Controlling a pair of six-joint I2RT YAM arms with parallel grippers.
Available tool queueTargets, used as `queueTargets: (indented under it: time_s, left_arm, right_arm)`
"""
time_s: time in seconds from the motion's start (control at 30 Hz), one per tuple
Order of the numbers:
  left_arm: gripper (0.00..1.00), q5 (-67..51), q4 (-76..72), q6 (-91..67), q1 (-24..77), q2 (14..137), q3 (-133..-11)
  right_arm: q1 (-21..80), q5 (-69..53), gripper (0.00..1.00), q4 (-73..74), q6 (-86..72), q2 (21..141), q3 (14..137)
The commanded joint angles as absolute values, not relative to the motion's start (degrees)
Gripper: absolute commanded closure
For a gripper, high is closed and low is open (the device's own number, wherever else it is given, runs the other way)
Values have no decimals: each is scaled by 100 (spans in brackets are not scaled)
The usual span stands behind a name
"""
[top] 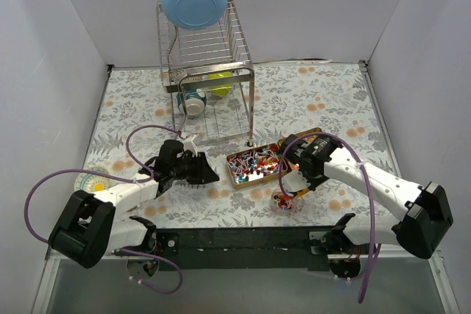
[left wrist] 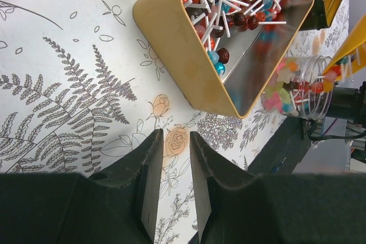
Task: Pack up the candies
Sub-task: Place the fake candies in the packing bottle, then place the spatula at the center of the board.
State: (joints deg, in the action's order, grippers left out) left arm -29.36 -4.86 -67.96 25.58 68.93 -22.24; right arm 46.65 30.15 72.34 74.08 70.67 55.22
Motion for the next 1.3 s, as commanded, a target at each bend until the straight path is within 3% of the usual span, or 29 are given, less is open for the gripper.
queueTargets:
  time_s: [0.0, 0.57, 0.67, 0.93, 1.1, 1.27]
  left_arm:
    - [75, -2725, -818, -6838, 2443, 6829, -2276]
    - [57, -2996, -703, -6697, 2443, 6583, -2101]
    - [55, -3199, -432, -6610, 2443, 6382, -2135]
    - [53, -4271, 148, -6003, 2636, 6214, -2347]
    - [53, -4446, 281, -5731, 2883, 6187, -2364]
    - [52, -4465, 518, -5616, 2892, 6354, -2697]
  right_arm:
    - [4790, 3550, 99, 7506, 7453, 7172, 5818]
    - [4808, 3965, 99, 7488, 7849, 7287, 6284]
    - [4335, 3377, 99, 7462, 7570, 7321, 6485]
    - [1435, 890, 99, 6410, 6040, 8243, 8039]
    - [-224, -356, 99, 6231, 5020, 9499, 8902]
    - [-984, -922, 99, 6275, 4238, 10833, 9895]
